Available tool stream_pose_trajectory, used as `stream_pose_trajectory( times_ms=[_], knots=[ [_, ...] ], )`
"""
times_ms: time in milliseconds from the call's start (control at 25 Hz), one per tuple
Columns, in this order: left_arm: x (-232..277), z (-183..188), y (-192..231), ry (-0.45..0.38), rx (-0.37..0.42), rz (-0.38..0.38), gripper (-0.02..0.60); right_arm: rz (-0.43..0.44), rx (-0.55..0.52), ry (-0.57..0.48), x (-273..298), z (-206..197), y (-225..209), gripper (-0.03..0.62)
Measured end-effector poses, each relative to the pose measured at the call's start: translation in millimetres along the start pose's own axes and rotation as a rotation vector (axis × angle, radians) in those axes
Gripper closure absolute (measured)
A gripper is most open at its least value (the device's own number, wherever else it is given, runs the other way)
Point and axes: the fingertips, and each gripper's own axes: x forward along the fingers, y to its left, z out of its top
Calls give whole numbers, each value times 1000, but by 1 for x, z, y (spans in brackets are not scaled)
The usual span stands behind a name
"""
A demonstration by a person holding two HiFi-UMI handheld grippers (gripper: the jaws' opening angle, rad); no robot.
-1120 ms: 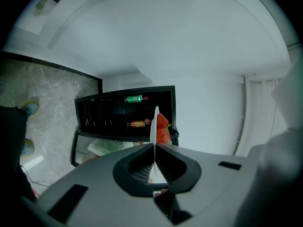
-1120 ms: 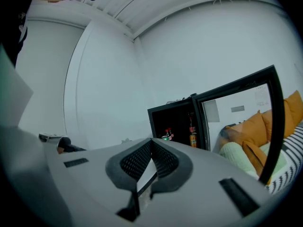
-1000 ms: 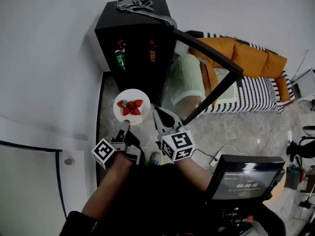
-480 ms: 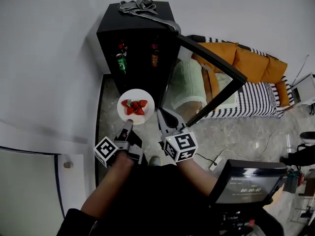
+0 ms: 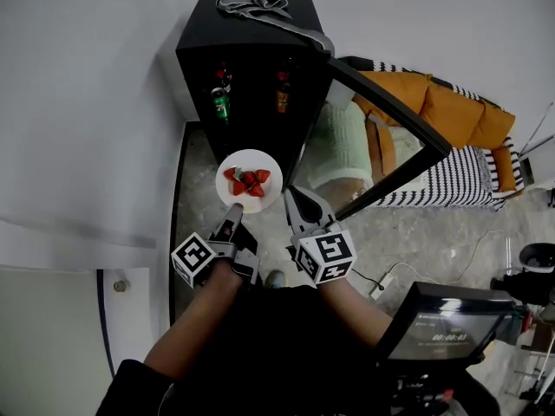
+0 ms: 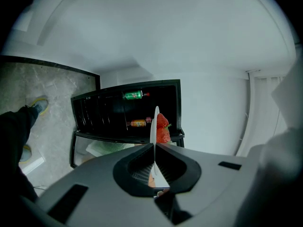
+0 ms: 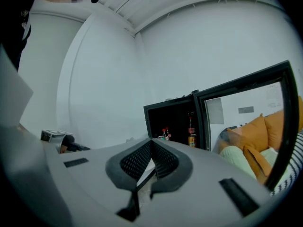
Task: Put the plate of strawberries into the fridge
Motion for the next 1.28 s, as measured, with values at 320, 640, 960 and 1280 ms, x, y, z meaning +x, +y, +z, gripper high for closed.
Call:
stream_pose_trajectory(
  times_ms=[320,640,960,1280],
  knots=[
    [9,13,5,6,-21,16,568,-5,9,27,18,-7,0,597],
    [29,28,17,28,-34,44,568,-21,16,50,43,-15,-8,597],
    [51,47,29,55,-52,69,568,-34,43,74,70,-22,-13,597],
    [79,70,27,91,-83,87,568,-75,62,102,97,-22,-25,597]
  ],
)
